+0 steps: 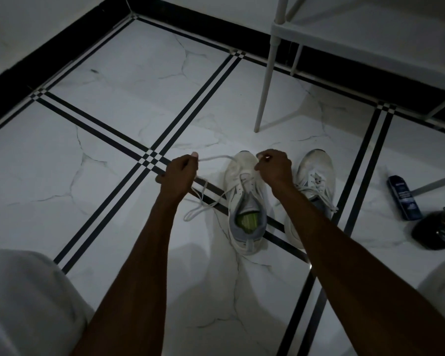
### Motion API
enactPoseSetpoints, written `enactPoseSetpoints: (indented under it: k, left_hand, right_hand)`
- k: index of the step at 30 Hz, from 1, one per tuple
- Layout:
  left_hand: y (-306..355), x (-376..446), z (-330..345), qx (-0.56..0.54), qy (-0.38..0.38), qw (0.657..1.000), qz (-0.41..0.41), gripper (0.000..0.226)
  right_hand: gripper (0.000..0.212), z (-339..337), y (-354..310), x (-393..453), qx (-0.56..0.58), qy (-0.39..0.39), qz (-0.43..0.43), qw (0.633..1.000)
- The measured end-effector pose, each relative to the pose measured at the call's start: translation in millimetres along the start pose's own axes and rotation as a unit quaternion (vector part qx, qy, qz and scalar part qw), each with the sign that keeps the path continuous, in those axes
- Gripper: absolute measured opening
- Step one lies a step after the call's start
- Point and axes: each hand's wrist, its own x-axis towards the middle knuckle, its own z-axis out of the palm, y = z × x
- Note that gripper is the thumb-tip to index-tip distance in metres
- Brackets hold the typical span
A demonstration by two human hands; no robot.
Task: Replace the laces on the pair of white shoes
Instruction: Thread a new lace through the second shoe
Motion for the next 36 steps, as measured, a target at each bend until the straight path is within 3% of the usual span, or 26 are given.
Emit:
enactPoseSetpoints:
  k: [1, 4, 7, 9, 11, 13, 14, 16, 18, 20, 22, 25, 26, 28, 30, 32, 34, 36]
  left_hand:
    - [0, 1, 0, 0.023, -0.004, 1.0, 0.002, 0.053]
    - [9, 1, 11, 0.084, -0.036, 0.995, 0.025, 0.051]
    - [17, -3, 21, 0.089, -0.063, 0.993, 0.045, 0.046]
    - [12, -3, 20, 0.092, -0.064, 0.993, 0.034, 0.05]
    - [3, -3, 15, 0.101, -0.049, 0.993, 0.022, 0.056]
    - [-4, -3, 11, 0.104, -0.039, 0.994, 0.02, 0.05]
    - [-6, -3, 11, 0.103, -0.037, 0.994, 0.022, 0.048]
    - [-3, -4, 11, 0.098, -0.038, 0.994, 0.023, 0.051]
    - [5, -4, 13, 0.093, -0.044, 0.994, 0.028, 0.053]
    - [10, -5, 16, 0.089, -0.053, 0.994, 0.035, 0.051]
    - [12, -7, 15, 0.092, -0.054, 0.994, 0.032, 0.049]
    - [4, -11, 10, 0.117, -0.037, 0.992, 0.016, 0.045]
    - [0, -10, 10, 0.127, -0.027, 0.991, 0.013, 0.044]
    - [-3, -10, 12, 0.16, -0.01, 0.987, 0.007, 0.044]
    - [-2, -9, 16, 0.168, -0.012, 0.986, 0.007, 0.044]
    - [0, -8, 21, 0.142, -0.027, 0.989, 0.018, 0.045]
    - [2, -8, 26, 0.133, -0.036, 0.99, 0.011, 0.046]
    - [1, -11, 33, 0.132, -0.025, 0.991, -0.002, 0.05]
  right_hand:
    - [0.028, 1, -2, -1, 0.006, -0.026, -0.004, 1.0]
    - [0.039, 15, -20, -12, 0.043, -0.233, -0.044, 0.971]
    - [0.024, 21, -40, -26, 0.008, -0.351, -0.065, 0.934]
    - [0.017, 22, -39, -22, -0.034, -0.323, -0.067, 0.943]
    - [0.019, 21, -27, -9, -0.04, -0.191, -0.055, 0.979]
    - [0.034, 17, -19, 1, 0.014, -0.059, -0.029, 0.998]
    - [0.046, 15, -18, 2, 0.038, -0.05, -0.023, 0.998]
    - [0.057, 18, -23, -3, 0.038, -0.149, -0.059, 0.986]
    - [0.04, 24, -33, -15, -0.016, -0.287, -0.105, 0.952]
    - [0.018, 29, -38, -24, -0.048, -0.343, -0.112, 0.932]
    - [0.016, 32, -31, -19, -0.056, -0.254, -0.093, 0.961]
    - [0.021, 27, -14, 1, -0.072, -0.009, -0.092, 0.993]
    - [0.024, 24, -12, 3, -0.061, 0.005, -0.092, 0.994]
    - [0.034, 23, -15, -1, -0.023, -0.081, -0.097, 0.992]
    - [0.04, 27, -22, -11, -0.016, -0.221, -0.121, 0.968]
    - [0.026, 34, -26, -20, -0.039, -0.312, -0.133, 0.94]
    - [0.015, 35, -23, -21, -0.06, -0.303, -0.143, 0.94]
    - [0.018, 34, -15, -19, -0.077, -0.25, -0.133, 0.956]
